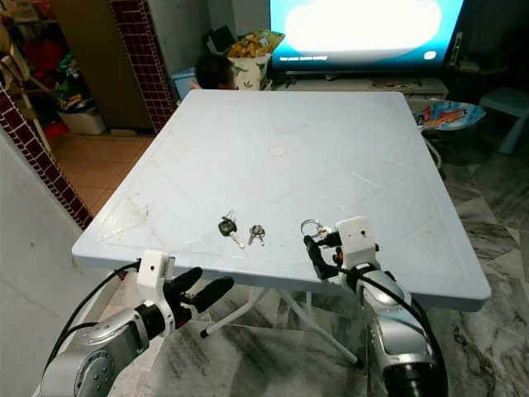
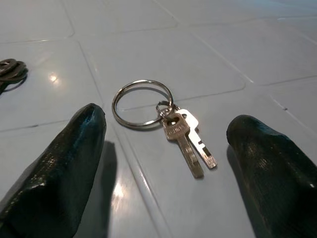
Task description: Hang keys on a hook
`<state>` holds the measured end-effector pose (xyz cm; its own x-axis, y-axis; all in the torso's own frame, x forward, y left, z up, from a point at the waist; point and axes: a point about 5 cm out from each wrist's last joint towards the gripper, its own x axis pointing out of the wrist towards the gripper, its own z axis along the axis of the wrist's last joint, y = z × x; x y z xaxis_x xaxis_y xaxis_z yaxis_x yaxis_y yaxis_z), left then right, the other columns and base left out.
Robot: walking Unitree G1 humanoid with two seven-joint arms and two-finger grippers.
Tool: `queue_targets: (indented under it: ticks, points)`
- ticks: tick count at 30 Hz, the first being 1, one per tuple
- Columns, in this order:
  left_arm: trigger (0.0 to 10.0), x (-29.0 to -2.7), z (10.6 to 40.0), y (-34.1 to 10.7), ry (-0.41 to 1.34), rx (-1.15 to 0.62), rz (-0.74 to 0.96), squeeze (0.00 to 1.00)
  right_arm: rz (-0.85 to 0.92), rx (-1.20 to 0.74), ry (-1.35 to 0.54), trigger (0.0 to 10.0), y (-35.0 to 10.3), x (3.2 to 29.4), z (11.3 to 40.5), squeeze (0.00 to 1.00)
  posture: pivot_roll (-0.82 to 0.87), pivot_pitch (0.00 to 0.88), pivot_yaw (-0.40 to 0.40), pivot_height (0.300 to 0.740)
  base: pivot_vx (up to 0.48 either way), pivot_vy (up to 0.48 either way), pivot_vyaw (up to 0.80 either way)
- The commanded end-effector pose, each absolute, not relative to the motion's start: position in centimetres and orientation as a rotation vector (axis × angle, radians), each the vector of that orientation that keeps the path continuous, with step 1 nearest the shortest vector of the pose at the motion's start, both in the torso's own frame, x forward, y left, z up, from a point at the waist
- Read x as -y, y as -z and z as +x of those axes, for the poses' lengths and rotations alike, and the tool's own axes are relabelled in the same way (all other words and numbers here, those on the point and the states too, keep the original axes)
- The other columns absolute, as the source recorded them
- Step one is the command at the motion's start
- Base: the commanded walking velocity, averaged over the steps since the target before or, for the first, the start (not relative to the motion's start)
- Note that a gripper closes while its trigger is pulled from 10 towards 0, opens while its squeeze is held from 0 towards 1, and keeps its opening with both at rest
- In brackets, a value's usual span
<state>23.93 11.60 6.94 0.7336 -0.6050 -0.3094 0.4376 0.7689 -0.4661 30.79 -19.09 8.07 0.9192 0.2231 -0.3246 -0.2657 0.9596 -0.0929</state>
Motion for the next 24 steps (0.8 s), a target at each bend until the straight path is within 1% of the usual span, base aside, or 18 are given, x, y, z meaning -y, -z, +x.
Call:
queue_targets:
  ticks: [1,6,19,20,22,23,24]
  points:
    - [10.0,-11.8,23.9,-7.4,0.597,-0.458,-0.366,0.00,-0.113,-0.319,-0.263,10.0,-8.1,19.2,31.3,0.00,-0.04,0.000,0.090,0.740,0.000,0.000,0.00]
    - [10.0,-11.8,23.9,-7.4,0.599,-0.460,-0.362,0.00,-0.061,-0.337,-0.330,10.0,-7.7,19.5,31.7,0.00,-0.04,0.000,0.092,0.740,0.000,0.000,0.00]
    - [10.0,-11.7,23.9,-7.4,0.599,-0.463,-0.360,0.00,-0.054,-0.387,-0.434,9.9,-6.4,18.9,31.3,0.00,-0.03,0.000,0.092,0.740,0.000,0.000,0.00]
    - [10.0,-11.7,23.9,-7.4,0.600,-0.464,-0.360,0.00,-0.054,-0.383,-0.450,3.8,-6.3,18.7,31.2,0.00,-0.03,0.000,0.092,0.740,0.000,0.000,0.00]
    - [10.0,-11.6,23.9,-7.4,0.601,-0.465,-0.360,0.00,-0.054,-0.377,-0.460,3.8,-6.3,18.5,31.1,0.00,-0.03,0.000,0.092,0.740,0.000,0.000,0.00]
    - [10.0,-11.6,23.9,-7.3,0.602,-0.467,-0.361,0.00,-0.047,-0.383,-0.473,0.0,-6.2,18.3,30.9,0.00,-0.04,0.000,0.093,0.740,0.000,0.000,0.00]
    - [10.0,-11.6,23.9,-7.3,0.602,-0.467,-0.361,0.00,-0.050,-0.379,-0.480,0.0,-6.2,18.1,30.9,0.00,-0.04,0.000,0.093,0.740,0.000,0.000,0.00]
